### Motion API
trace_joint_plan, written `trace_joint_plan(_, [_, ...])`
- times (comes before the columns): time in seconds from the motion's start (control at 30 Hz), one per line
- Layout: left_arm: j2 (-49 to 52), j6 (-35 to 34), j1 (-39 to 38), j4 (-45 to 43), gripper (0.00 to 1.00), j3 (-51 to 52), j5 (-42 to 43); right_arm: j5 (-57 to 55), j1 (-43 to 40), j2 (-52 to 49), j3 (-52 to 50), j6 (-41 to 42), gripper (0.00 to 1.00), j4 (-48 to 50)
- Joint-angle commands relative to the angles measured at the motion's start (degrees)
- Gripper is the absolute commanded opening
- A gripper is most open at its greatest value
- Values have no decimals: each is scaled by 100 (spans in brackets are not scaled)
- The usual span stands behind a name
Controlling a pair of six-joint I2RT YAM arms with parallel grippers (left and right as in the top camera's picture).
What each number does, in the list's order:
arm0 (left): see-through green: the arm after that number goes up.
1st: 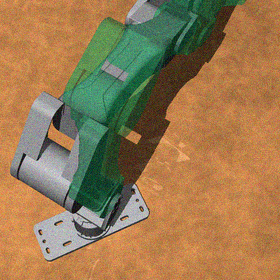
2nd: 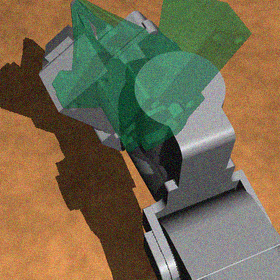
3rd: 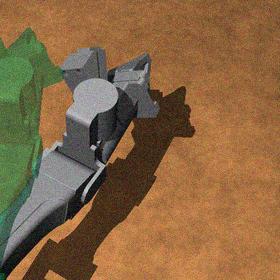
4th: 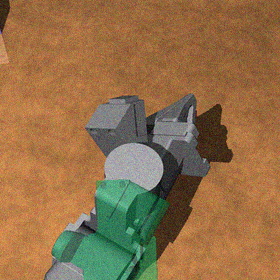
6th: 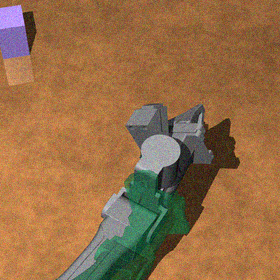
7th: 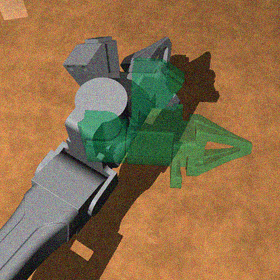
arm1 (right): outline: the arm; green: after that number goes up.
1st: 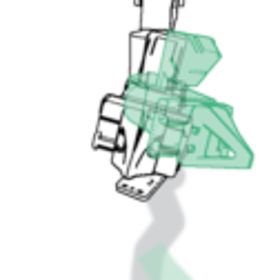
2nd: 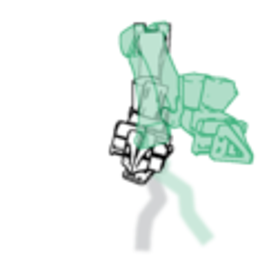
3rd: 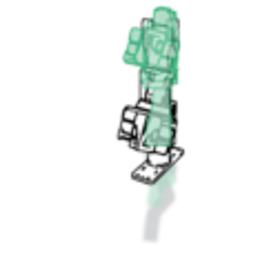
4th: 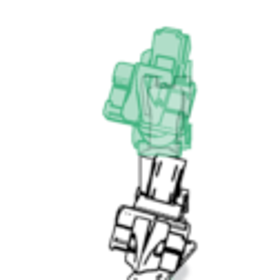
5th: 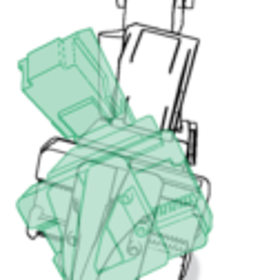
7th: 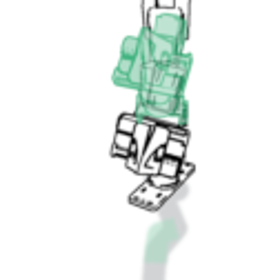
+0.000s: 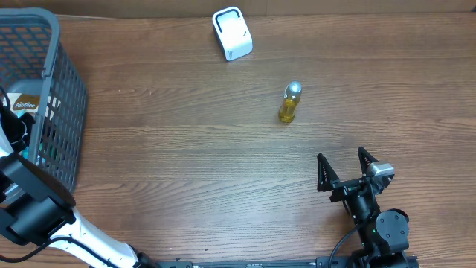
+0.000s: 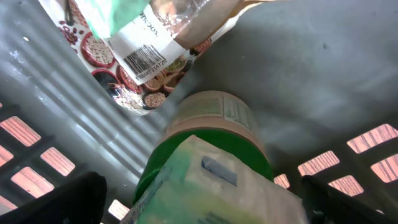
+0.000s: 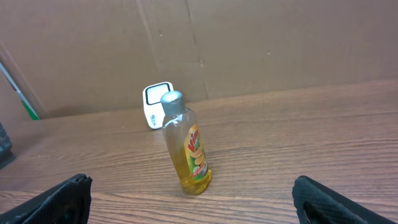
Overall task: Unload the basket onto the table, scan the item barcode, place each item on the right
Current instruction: 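Grasp the green-lidded jar in the basket with the left gripper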
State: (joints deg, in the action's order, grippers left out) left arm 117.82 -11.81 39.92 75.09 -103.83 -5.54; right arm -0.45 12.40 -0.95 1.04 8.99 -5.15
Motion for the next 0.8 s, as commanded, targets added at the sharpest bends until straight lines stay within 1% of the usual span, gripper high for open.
trace_joint_plan(0.0, [4,-13,-26,-24,99,79,111,-48,-11,28,-57,20,100,37])
trace_joint_plan(0.2, [4,-20,-26,-109,100,337,111,-48,-11,28,-57,20,100,37])
trace_joint_plan(0.43, [4,-66,-26,-459,99,802,118,-48,-11,28,-57,20,100,37])
trace_joint_plan(0.53, [2,-63,-24,-483,89,752,144,-48,-11,28,-57,20,100,37])
trace_joint_plan(0.63, [2,-59,-17,-461,80,654,378,-48,-11,28,-57,20,100,37])
trace_joint_plan(0.67, [2,-59,-17,-409,77,531,466,-48,-11,28,-57,20,100,37])
trace_joint_plan(0.77, [0,-59,-17,-225,70,221,509,-48,-11,28,-57,20,100,37])
